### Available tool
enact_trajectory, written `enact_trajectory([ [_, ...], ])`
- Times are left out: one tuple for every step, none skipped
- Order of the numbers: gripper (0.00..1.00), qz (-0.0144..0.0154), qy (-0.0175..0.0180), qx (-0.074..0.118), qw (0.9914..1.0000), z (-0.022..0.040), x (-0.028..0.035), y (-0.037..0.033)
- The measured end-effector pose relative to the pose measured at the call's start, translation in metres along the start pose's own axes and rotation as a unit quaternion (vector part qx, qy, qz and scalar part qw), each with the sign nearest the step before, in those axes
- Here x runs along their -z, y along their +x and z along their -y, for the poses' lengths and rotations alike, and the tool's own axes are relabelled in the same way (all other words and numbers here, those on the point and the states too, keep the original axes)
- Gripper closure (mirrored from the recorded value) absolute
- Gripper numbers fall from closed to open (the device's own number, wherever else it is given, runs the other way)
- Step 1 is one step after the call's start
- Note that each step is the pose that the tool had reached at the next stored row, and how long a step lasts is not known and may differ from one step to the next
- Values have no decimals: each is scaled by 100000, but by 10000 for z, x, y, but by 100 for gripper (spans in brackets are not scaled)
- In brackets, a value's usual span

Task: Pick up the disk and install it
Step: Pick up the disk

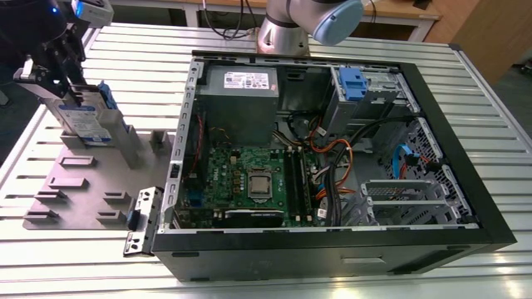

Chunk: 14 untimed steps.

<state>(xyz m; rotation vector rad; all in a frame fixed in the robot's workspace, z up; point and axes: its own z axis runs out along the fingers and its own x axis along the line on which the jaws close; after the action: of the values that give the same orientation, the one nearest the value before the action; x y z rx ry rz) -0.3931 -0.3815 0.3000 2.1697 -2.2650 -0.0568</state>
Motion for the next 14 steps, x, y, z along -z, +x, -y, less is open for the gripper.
enact_trajectory([
  [55, 3, 2, 0, 100000, 0, -1, -2],
  [55, 2, 4, 3, 100000, 0, -1, -2],
  [55, 2, 4, 6, 100000, 0, -1, -2],
  [55, -11, 2, -1, 100000, 0, -1, -3],
  [55, -61, 3, -20, 100000, 0, -1, -3],
  [55, -171, 20, -54, 100000, 0, -1, -4],
  [55, -315, 26, -86, 99999, 0, -1, -3],
  [55, -474, 27, -122, 99999, 0, -1, -3],
  [55, -606, 33, -152, 99998, 0, -1, -3],
  [55, -680, 32, -170, 99998, 0, 0, -2],
  [55, -691, 34, -172, 99997, 0, 0, -2],
  [55, -697, 27, -175, 99997, 0, 0, -2],
  [55, -699, 31, -177, 99997, 0, 2, -3],
  [55, -698, 33, -180, 99997, 0, 5, -3],
])
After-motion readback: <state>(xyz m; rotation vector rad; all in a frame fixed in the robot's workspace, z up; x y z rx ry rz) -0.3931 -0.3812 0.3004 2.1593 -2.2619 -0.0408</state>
